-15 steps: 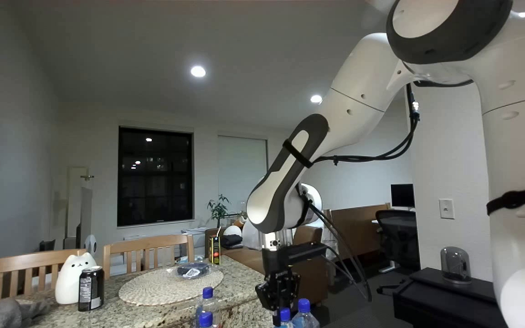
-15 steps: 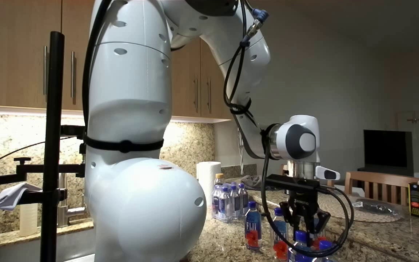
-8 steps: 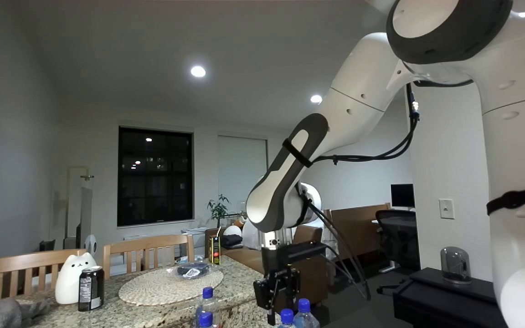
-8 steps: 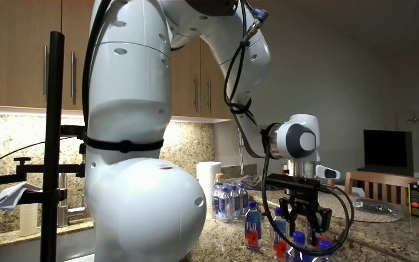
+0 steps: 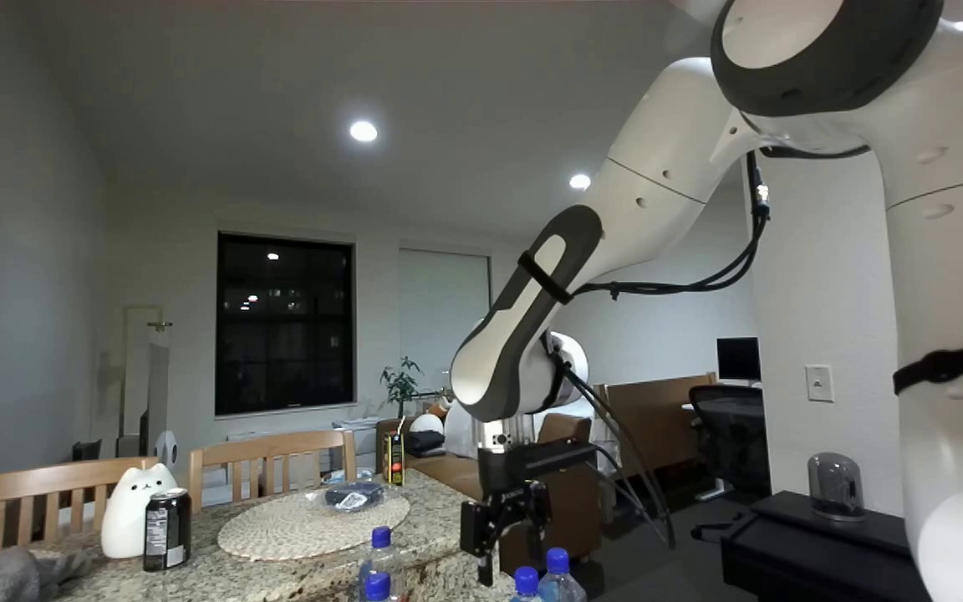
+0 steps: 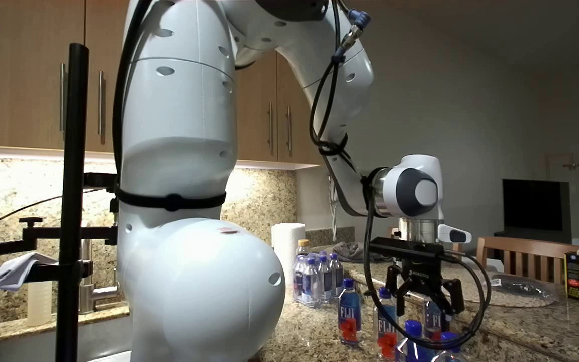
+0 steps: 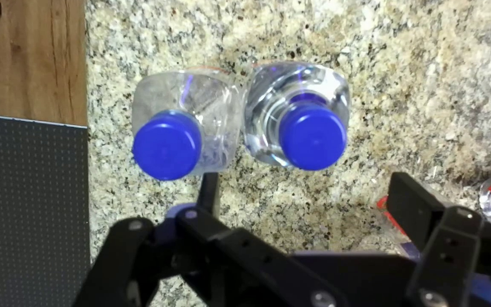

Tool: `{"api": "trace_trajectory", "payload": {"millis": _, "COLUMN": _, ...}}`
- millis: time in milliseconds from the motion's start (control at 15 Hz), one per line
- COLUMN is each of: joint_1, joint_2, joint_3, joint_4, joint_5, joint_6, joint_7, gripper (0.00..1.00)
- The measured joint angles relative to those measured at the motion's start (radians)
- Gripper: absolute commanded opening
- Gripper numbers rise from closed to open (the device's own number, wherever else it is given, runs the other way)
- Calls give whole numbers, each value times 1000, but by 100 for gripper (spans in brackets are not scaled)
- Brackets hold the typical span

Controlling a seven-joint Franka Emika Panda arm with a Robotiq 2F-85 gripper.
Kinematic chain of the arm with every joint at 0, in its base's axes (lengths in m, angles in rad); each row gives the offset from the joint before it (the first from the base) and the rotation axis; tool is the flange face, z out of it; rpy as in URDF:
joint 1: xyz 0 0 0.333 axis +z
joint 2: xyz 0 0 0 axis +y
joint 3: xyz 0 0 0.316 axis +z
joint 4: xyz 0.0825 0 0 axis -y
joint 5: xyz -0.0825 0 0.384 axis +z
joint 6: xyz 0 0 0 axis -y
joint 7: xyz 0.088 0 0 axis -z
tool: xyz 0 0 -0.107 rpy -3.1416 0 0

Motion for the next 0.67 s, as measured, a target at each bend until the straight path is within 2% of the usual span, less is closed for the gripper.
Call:
{"api": "trace_trajectory", "payload": {"millis": 333, "joint_1": 0, "joint_2": -1, "joint_3": 1, "joint_4": 36, "joint_5": -9, "joint_6": 6, "joint_7": 0, "gripper": 100}}
{"api": "trace_trajectory", "payload": {"millis": 667, "joint_1": 4, "joint_2": 7, "joint_3": 8, "joint_4": 105, "joint_5": -90, "joint_6": 4, "joint_7": -2, "gripper": 100}}
